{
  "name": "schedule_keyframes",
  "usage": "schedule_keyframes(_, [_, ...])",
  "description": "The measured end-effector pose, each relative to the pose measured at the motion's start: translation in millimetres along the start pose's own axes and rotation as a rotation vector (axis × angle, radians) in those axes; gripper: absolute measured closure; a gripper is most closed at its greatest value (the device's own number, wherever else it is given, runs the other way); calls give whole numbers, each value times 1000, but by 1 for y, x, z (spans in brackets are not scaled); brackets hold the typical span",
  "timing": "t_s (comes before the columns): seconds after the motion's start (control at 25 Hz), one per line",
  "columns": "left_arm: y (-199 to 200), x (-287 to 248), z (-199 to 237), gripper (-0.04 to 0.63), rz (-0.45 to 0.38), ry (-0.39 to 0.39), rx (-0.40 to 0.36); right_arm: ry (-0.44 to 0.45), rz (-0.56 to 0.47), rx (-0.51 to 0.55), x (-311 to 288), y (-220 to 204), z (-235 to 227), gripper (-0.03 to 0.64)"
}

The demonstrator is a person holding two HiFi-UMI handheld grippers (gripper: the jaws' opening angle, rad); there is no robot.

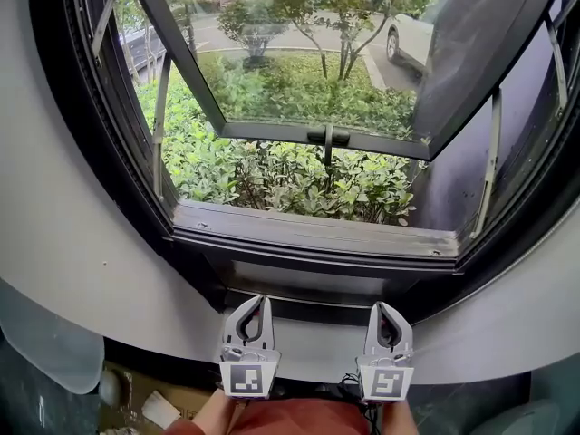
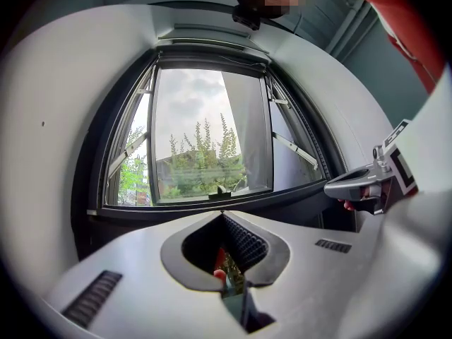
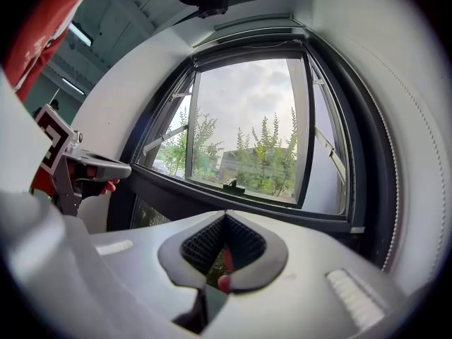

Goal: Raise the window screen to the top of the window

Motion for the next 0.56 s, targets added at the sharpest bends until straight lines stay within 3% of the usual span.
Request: schedule_keyframes(0.56, [2,1,1,591,-9,-3,-8,18,-23,-1,0,1,4,606])
Point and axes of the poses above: the fingertips, and each gripper's own axes: x backward along the fingers, z to its left, y out of its top, the point moved 7 cm from there along x, backward along the fingers, and after that the axes turned 9 degrees about -y, right-handed, at the moved point
